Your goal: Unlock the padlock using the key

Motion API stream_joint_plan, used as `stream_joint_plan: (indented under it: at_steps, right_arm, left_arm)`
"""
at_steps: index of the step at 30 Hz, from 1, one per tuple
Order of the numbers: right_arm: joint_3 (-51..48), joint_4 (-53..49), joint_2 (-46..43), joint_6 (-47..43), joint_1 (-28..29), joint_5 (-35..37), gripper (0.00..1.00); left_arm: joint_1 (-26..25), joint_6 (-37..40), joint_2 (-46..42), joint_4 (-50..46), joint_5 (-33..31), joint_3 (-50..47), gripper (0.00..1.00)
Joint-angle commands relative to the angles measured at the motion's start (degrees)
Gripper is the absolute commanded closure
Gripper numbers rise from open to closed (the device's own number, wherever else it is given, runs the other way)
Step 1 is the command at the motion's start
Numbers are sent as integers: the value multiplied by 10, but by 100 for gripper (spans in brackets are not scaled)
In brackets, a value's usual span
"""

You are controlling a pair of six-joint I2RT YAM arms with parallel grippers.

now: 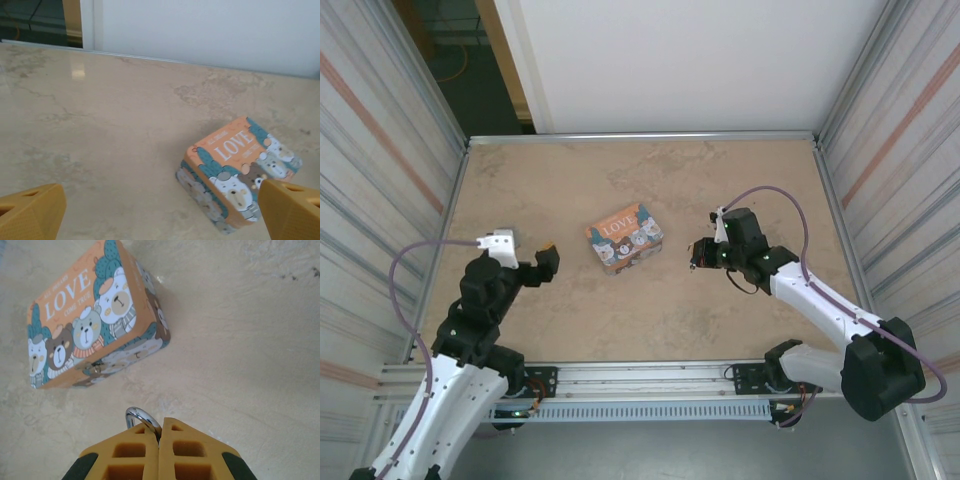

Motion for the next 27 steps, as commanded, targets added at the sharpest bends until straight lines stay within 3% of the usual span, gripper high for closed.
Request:
stream_joint_plan:
  at_steps: [1, 5, 10, 18, 27]
  right_arm:
    - [21, -23, -7, -14, 5, 3, 100]
    - [20, -23, -3, -13, 8, 4, 100]
    - [29, -36, 5, -15, 18, 1, 100]
    - [52, -117, 10, -30, 34, -18, 100]
    - [55, -191, 52, 12, 52, -52, 100]
  left_arm:
    - [4, 123, -1, -12, -5, 29, 1]
    - [4, 172, 9, -13, 17, 23, 1]
    - [36, 135, 18, -2, 70, 5, 1]
    - [94, 107, 20, 3, 90, -2, 1]
    - [100, 105, 26, 4, 99, -2, 1]
